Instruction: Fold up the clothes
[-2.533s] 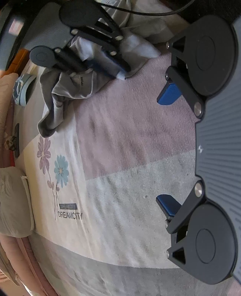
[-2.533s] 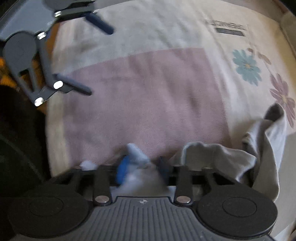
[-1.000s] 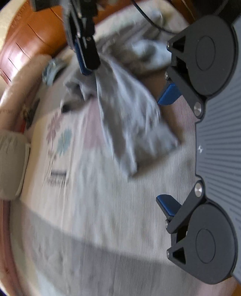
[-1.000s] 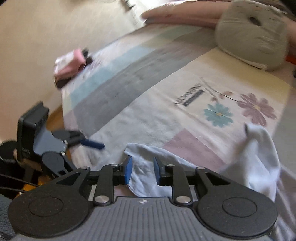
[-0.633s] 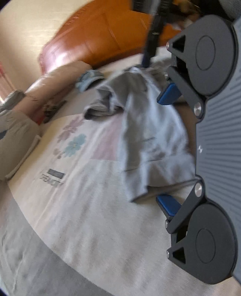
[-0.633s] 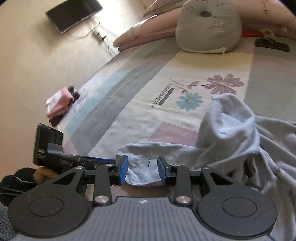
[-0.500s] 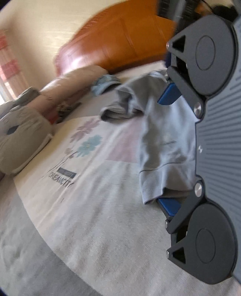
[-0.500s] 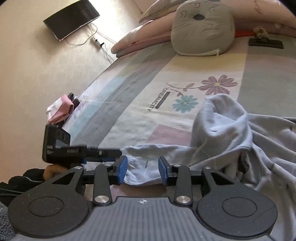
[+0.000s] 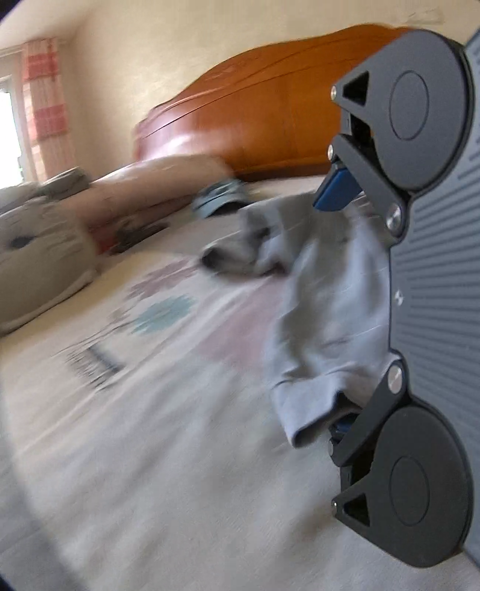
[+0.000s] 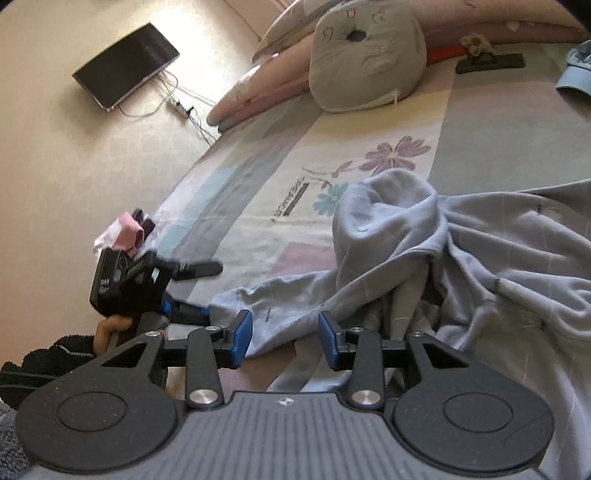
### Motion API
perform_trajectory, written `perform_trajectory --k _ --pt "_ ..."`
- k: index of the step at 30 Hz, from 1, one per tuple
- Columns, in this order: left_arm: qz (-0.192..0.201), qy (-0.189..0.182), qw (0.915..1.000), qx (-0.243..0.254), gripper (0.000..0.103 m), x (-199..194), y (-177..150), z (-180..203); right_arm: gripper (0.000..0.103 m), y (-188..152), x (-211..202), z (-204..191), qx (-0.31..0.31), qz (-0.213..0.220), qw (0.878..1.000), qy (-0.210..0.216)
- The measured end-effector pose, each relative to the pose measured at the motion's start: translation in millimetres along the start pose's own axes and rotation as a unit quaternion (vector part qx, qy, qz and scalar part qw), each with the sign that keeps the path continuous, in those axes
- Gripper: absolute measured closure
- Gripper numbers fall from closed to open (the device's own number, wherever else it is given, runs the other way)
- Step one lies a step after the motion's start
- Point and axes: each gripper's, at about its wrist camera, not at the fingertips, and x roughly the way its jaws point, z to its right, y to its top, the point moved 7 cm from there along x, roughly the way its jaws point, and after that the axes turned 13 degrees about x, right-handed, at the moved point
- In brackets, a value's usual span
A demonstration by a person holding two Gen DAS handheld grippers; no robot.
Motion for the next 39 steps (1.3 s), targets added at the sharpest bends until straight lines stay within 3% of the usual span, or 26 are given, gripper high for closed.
perform_trajectory --k 3,10,13,15,18,23,27,31,39 --pt "0.016 0.001 0.9998 0.010 0.010 -2.0 -6.0 -2.6 0.056 -1.2 -8.4 6.5 0.007 0.008 1.000 0.010" --pt "0.036 0.047 0.9980 0.022 0.031 -2.6 -7.3 -5.6 0.055 -7.3 -8.2 36.3 0.029 0.000 1.000 0.007" --pt "0.054 0.073 0.9958 -0.007 0.058 -10.4 -11.9 -17.2 0.055 -12.1 -12.7 45.0 0.038 -0.005 0.999 0.018" --pt "0.060 0.097 0.9925 -0.043 0.094 -13.6 -16.6 -29.7 0.055 -15.1 -15.0 52.0 0.042 -0.007 0.999 0.014" --pt "0.051 0.118 0.9893 -0.068 0.093 -11.1 -20.3 -28.4 0.055 -19.3 -19.9 60.9 0.049 -0.010 0.999 0.011" --pt "0.016 0.155 0.9877 0.003 0.093 2.2 -16.3 -10.8 0.054 -25.6 -25.9 72.0 0.063 -0.016 0.998 0.011" --pt "-0.002 0.208 0.9761 0.063 0.099 -0.4 -7.5 3.8 0.054 -28.9 -23.7 74.2 0.064 -0.023 0.998 0.004" --pt "0.019 0.211 0.9733 0.088 0.099 -13.1 20.7 12.2 0.054 -26.5 -25.5 64.1 0.044 -0.018 0.999 -0.010" --pt "0.003 0.228 0.9528 0.200 0.099 -19.8 101.8 17.5 0.053 -17.3 -27.7 49.2 0.053 0.032 0.996 -0.057"
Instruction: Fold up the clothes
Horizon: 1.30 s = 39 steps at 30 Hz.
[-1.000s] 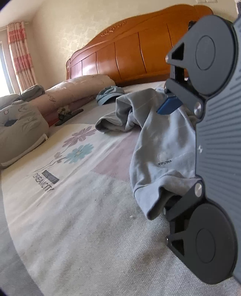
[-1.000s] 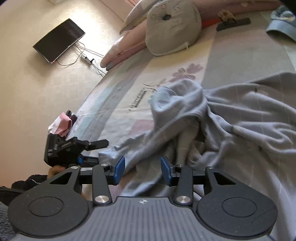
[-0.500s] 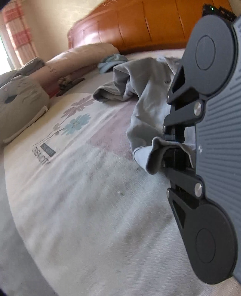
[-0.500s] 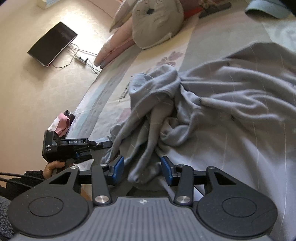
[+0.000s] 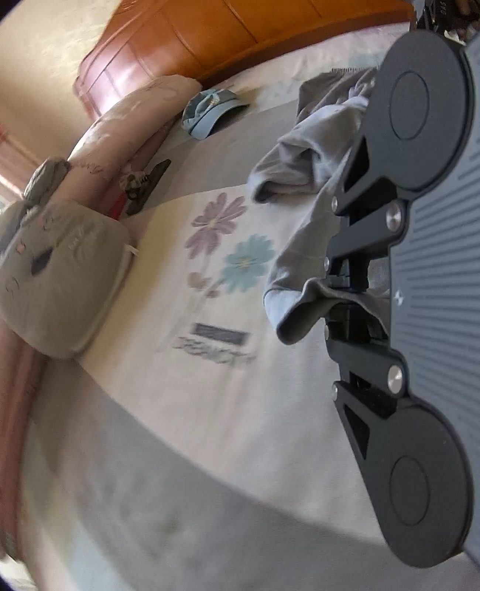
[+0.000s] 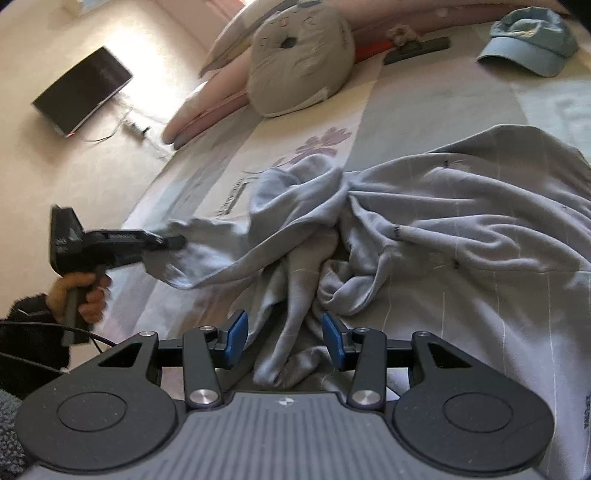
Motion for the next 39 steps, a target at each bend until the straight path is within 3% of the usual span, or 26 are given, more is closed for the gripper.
perform_trajectory --k 8,15,17,26,39 --pt "0.005 -0.005 0.9986 0.052 0.099 8.7 69.6 -48.4 0.052 7.0 19.3 -22.1 0.020 0.036 0.997 -0.068" --pt "-0.016 -0.006 0.9957 0.092 0.099 34.5 98.1 -80.7 0.038 24.2 45.1 -59.0 -0.029 0.029 0.991 -0.125" --pt "-0.020 -0.010 0.9953 0.094 0.099 39.8 100.9 -88.0 0.033 29.1 53.5 -67.9 -0.042 0.026 0.990 -0.133" --pt "-0.024 -0.006 0.9929 0.116 0.099 50.4 116.2 -115.3 0.032 39.3 83.3 -94.2 -0.071 0.000 0.984 -0.162" --pt "-0.006 0.054 0.9886 0.141 0.099 48.0 163.6 -153.2 0.032 52.6 88.4 -111.0 -0.097 0.000 0.980 -0.172"
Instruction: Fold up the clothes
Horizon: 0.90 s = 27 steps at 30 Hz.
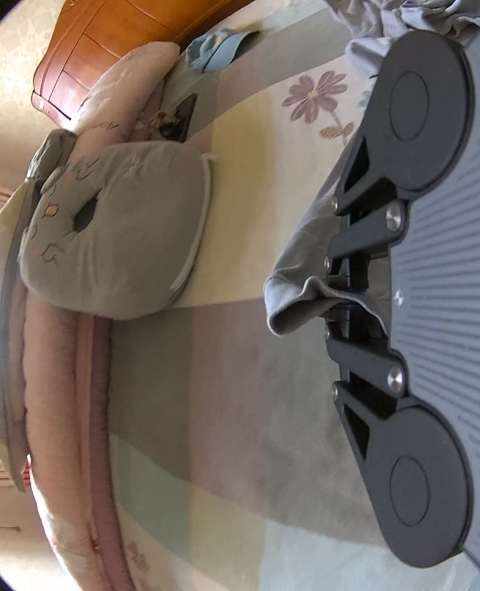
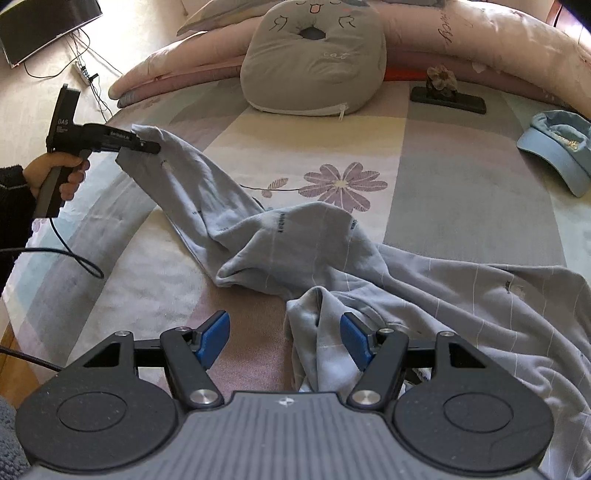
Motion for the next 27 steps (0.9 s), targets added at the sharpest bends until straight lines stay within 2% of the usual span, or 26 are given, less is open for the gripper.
perform_trajectory --k 5,16,27 --pt "0.003 0.023 0.9997 -0.001 0.099 1.2 16.4 -18.2 0.032 1.5 1.3 4.4 0.005 0.000 1.000 -0.004" --pt "-0.027 0.051 0.9979 -0.029 0.099 23.3 34.0 -55.5 0.032 4.7 2.9 11.2 0.013 0.003 1.000 -0.008" --pt "0.021 0.047 0.9984 -0.022 0.098 15.8 76.1 -62.8 0.032 5.1 2.4 14.8 0.019 0.006 1.000 -0.017"
